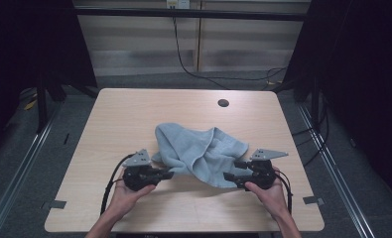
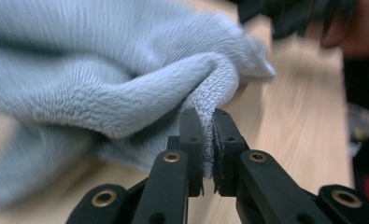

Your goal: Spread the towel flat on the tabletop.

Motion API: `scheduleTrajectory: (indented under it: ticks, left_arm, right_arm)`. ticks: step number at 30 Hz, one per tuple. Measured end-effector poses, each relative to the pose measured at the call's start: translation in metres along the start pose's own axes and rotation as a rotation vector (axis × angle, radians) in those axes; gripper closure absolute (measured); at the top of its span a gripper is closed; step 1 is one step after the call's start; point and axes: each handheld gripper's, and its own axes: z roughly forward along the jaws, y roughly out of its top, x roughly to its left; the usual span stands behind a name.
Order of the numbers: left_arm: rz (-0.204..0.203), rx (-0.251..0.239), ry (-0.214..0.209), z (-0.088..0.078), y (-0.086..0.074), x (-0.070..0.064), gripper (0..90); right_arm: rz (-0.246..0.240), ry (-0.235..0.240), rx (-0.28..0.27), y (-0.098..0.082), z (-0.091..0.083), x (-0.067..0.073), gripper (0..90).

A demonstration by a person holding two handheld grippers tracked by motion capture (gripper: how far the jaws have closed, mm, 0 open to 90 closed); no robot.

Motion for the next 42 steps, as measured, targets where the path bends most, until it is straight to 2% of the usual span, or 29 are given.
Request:
scheduleTrajectory:
  ticks: [3,6,7,8,10,13,14,16,17,19,20,21,22,23,24,28,29,31,32,33,34,35,36,37,38,39,40,41,42]
  left_arm:
    - [-0.027,-0.091,-0.005,-0.021,0.015,0.002,84.9]
    - [-0.044,-0.158,0.043,-0.038,0.029,0.008,84.9]
    - [-0.044,-0.158,0.043,-0.038,0.029,0.008,84.9]
    - [-0.042,-0.165,0.051,-0.04,0.032,0.01,84.9]
    - [-0.056,-0.179,0.055,-0.042,0.034,0.013,84.9]
    - [-0.065,-0.184,0.053,-0.042,0.034,0.017,84.9]
    - [-0.065,-0.185,0.054,-0.043,0.033,0.018,84.9]
    - [-0.072,-0.186,0.066,-0.047,0.03,0.019,84.9]
    - [-0.078,-0.187,0.068,-0.05,0.03,0.02,84.9]
    - [-0.064,-0.19,0.081,-0.058,0.031,0.019,84.9]
    - [-0.063,-0.198,0.079,-0.063,0.032,0.019,84.9]
    - [-0.051,-0.201,0.097,-0.071,0.035,0.019,85.0]
    - [-0.052,-0.208,0.105,-0.076,0.037,0.018,85.0]
    - [-0.052,-0.208,0.105,-0.076,0.037,0.018,85.0]
    - [-0.051,-0.258,0.085,-0.087,0.042,0.017,85.1]
    - [-0.031,-0.303,0.097,-0.102,0.055,0.016,85.1]
    - [-0.038,-0.325,0.103,-0.107,0.06,0.018,85.1]
    - [-0.056,-0.39,0.128,-0.119,0.068,0.027,85.1]
    - [-0.056,-0.39,0.128,-0.119,0.068,0.027,85.1]
    - [-0.062,-0.392,0.176,-0.122,0.07,0.038,85.1]
    - [-0.062,-0.392,0.176,-0.122,0.07,0.038,85.1]
    - [-0.086,-0.384,0.194,-0.119,0.068,0.046,85.1]
    - [-0.136,-0.356,0.229,-0.112,0.058,0.064,85.1]
    - [-0.136,-0.356,0.229,-0.112,0.058,0.064,85.0]
    - [-0.186,-0.324,0.255,-0.102,0.045,0.082,84.9]
    - [-0.186,-0.324,0.255,-0.102,0.045,0.082,84.7]
    - [-0.21,-0.258,0.296,-0.09,0.03,0.097,84.6]
    - [-0.21,-0.258,0.296,-0.09,0.03,0.097,84.2]
    - [-0.246,-0.238,0.284,-0.084,0.023,0.103,84.2]
  right_arm:
    - [-0.022,0.041,0.015,-0.005,-0.001,0.007,25.3]
    - [-0.068,0.104,0.034,-0.009,-0.001,0.022,21.2]
    - [-0.068,0.104,0.034,-0.009,-0.001,0.022,21.2]
    - [-0.081,0.133,0.032,-0.01,-0.001,0.031,22.4]
    - [-0.106,0.124,0.037,-0.011,0.001,0.037,23.1]
    - [-0.101,0.086,0.061,-0.014,0.011,0.036,40.0]
    - [-0.101,0.086,0.061,-0.014,0.011,0.036,40.0]
    - [-0.074,0.071,0.064,-0.014,0.017,0.028,62.7]
    - [-0.067,0.076,0.035,-0.01,0.014,0.025,78.6]
    - [-0.057,0.103,-0.032,0.001,0.003,0.024,86.7]
    - [-0.057,0.103,-0.032,0.001,0.003,0.024,86.7]
    - [-0.046,0.11,-0.1,0.015,-0.01,0.023,87.9]
    - [-0.049,0.107,-0.133,0.022,-0.017,0.023,88.1]
    - [-0.049,0.107,-0.133,0.022,-0.017,0.023,88.1]
    - [-0.054,0.109,-0.201,0.039,-0.032,0.022,88.2]
    - [-0.074,0.106,-0.273,0.061,-0.048,0.024,88.2]
    - [-0.089,0.087,-0.312,0.077,-0.056,0.023,88.2]
    - [-0.089,0.08,-0.349,0.087,-0.059,0.02,88.2]
    - [-0.081,0.066,-0.364,0.092,-0.06,0.016,88.2]
    - [-0.072,0.054,-0.371,0.096,-0.058,0.011,88.2]
    - [-0.072,0.054,-0.371,0.096,-0.058,0.011,88.2]
    - [-0.043,0.021,-0.362,0.1,-0.048,-0.001,88.2]
    - [-0.027,0.007,-0.344,0.099,-0.041,-0.008,88.1]
    - [-0.005,-0.006,-0.326,0.098,-0.032,-0.015,88.1]
    - [0.012,-0.009,-0.304,0.095,-0.023,-0.021,87.7]
    - [0.012,-0.009,-0.304,0.095,-0.023,-0.021,87.7]
    - [0.039,-0.033,-0.242,0.088,-0.005,-0.032,84.8]
    - [0.051,-0.032,-0.216,0.084,0.004,-0.038,82.1]
    - [0.051,-0.032,-0.216,0.084,0.004,-0.038,82.1]
